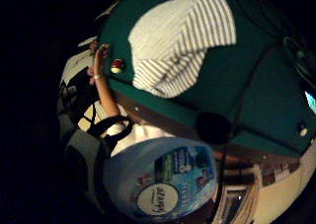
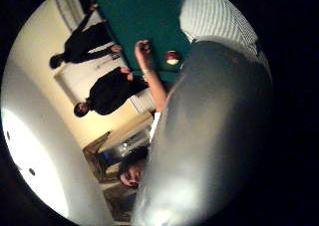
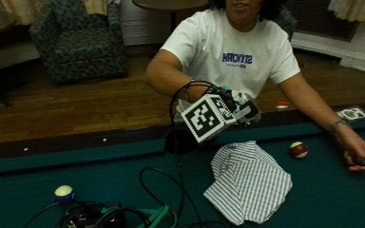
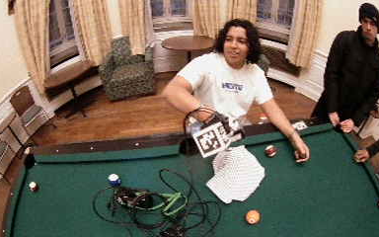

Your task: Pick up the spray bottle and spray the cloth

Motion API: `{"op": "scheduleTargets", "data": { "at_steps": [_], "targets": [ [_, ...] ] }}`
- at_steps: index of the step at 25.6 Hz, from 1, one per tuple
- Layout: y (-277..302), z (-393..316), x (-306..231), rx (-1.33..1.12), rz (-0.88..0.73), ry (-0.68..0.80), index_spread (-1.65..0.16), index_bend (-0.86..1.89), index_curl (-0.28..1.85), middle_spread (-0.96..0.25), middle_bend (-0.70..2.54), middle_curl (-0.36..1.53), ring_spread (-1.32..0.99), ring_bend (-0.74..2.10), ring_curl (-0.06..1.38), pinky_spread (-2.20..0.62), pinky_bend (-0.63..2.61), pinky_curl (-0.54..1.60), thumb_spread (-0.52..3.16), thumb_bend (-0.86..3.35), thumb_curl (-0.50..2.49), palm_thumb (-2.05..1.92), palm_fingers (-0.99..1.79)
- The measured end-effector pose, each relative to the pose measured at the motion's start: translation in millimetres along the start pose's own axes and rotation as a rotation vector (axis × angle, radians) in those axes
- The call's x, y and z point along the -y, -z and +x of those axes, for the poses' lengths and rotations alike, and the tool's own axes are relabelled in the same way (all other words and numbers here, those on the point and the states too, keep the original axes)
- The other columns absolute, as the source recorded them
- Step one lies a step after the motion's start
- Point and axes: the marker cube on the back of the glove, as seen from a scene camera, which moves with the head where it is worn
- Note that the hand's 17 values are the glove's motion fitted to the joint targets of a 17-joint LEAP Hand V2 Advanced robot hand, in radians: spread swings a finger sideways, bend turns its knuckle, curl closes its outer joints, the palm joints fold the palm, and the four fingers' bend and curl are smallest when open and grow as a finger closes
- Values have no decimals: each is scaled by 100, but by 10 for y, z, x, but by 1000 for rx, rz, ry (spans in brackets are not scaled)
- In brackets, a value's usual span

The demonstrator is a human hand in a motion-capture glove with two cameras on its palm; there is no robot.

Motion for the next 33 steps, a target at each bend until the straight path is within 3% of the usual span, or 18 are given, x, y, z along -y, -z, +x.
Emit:
{"op": "scheduleTargets", "data": {
  "at_steps": [7,14,21,33],
  "targets": [
    [-15,-447,-71,155,183,355,-31,19,47,-19,44,46,-18,44,41,4,13,18,95,-3,45,72,114],
    [-280,-888,64,253,267,560,-31,19,47,-19,44,46,-18,44,41,4,13,18,95,-3,45,72,114],
    [-583,-1127,490,272,449,633,-31,19,47,-19,44,46,-18,44,41,4,13,18,95,-3,45,72,114],
    [-1270,-1239,1639,336,525,630,-31,19,47,-19,44,46,-18,44,41,4,13,18,95,-3,45,72,114]
  ]
}}
